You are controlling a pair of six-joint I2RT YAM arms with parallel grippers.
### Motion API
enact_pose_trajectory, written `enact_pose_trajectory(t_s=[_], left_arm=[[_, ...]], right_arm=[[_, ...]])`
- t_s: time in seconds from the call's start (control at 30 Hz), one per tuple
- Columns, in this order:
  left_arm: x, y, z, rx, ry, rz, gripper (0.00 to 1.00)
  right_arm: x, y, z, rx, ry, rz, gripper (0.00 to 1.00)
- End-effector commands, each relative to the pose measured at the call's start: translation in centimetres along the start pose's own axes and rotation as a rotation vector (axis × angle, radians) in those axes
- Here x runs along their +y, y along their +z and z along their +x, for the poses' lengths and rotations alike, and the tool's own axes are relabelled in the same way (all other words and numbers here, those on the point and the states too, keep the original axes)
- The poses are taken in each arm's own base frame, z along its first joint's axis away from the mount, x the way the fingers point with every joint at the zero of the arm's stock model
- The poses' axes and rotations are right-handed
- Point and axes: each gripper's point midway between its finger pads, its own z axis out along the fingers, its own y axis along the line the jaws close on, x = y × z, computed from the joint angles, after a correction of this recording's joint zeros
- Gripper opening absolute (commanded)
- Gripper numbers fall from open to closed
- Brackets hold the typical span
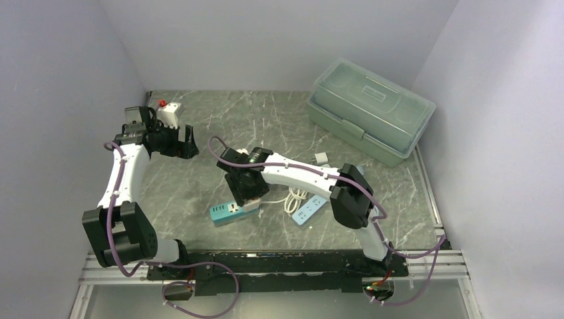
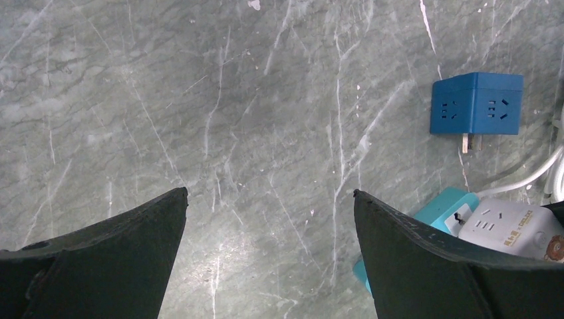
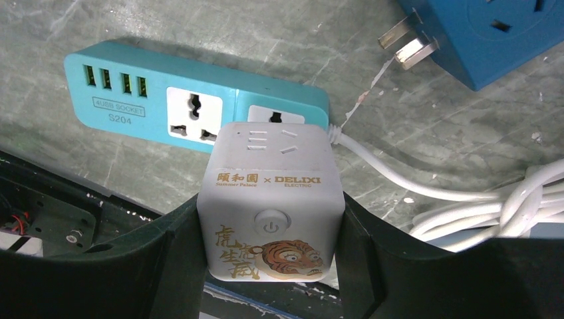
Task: Insert the plug
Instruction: Insert the plug into the socket.
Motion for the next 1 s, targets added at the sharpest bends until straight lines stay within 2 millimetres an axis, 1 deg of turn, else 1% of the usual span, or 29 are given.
enact_pose_trajectory(t_s=[0.0,0.27,0.37,0.53,0.67,0.87,0.97], left_arm=[[-0.2,-0.6,-0.9,-0.025,0.018,-0.004,1.00],[-0.4,-0.6,-0.9,-0.024,0.012,0.006,1.00],[-0.4,-0.6,-0.9,-0.025,0.013,0.006,1.00],[-0.4,-0.6,-1.0,-0.024,0.012,0.008,1.00],[-0.4,-0.7,-1.1,-0.025,0.013,0.010,1.00],[-0.3,-0.7,-1.1,-0.025,0.016,0.001,1.00],[-0.3,-0.7,-1.1,-0.026,0.010,0.006,1.00]], right_arm=[[0.9,-0.2,-0.6,-0.032,0.005,0.004,0.00],[0.6,0.0,-0.7,-0.042,0.003,0.040,0.00],[0.4,0.5,-0.4,-0.034,0.001,0.053,0.00],[-0.1,1.9,0.6,-0.001,0.006,0.076,0.00],[-1.0,3.1,1.7,0.014,0.012,0.103,0.00],[-2.6,4.0,2.9,0.024,-0.003,0.173,0.00],[-3.1,4.4,3.4,0.026,-0.018,0.198,0.00]])
